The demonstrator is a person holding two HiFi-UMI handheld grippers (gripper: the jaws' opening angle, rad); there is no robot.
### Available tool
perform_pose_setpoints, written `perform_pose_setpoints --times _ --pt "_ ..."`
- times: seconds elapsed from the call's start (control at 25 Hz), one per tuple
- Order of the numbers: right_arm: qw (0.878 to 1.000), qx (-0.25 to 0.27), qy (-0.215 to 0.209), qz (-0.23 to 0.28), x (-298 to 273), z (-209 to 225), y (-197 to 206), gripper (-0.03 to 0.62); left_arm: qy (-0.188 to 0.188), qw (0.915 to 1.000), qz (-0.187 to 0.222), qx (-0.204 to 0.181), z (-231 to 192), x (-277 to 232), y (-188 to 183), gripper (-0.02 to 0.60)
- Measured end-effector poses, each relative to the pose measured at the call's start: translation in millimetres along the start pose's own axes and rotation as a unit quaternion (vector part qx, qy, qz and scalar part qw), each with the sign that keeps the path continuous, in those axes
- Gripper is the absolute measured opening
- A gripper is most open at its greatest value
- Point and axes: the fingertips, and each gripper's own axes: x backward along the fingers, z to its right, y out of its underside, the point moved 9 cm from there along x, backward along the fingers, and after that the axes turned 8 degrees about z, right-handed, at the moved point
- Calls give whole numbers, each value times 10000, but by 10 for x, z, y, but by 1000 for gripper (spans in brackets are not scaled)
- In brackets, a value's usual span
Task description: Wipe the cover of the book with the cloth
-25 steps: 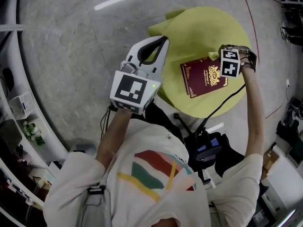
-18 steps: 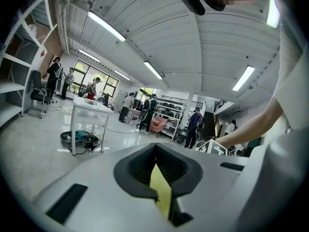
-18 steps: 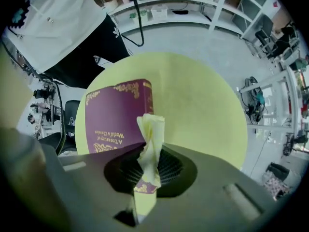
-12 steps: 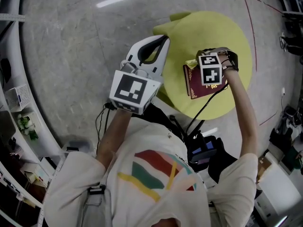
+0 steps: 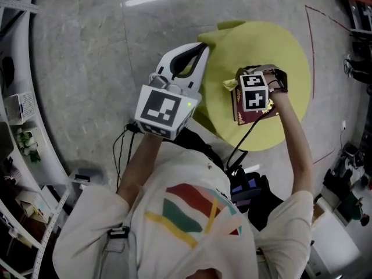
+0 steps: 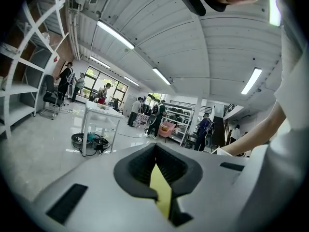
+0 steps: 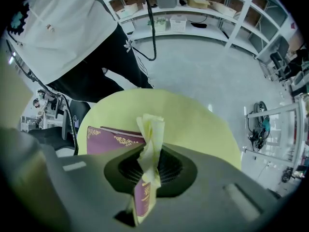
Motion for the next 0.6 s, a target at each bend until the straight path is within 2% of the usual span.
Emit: perform_pose_setpoints --times 0.2,0.36,0.48,0.6 --pt "9989 -227 390 146 79 79 -48 28 52 9999 -16 -93 -24 17 -10 15" --pt "9878 -806 1244 478 430 75 -55 28 300 9993 82 -213 139 -55 -208 15" --pt "9630 -1254 2266 744 880 27 -131 28 588 9972 256 -386 254 -113 -449 15" --pt "9191 -1722 3314 1252 1446 -101 -217 28 919 9926 492 -627 411 -200 -717 15"
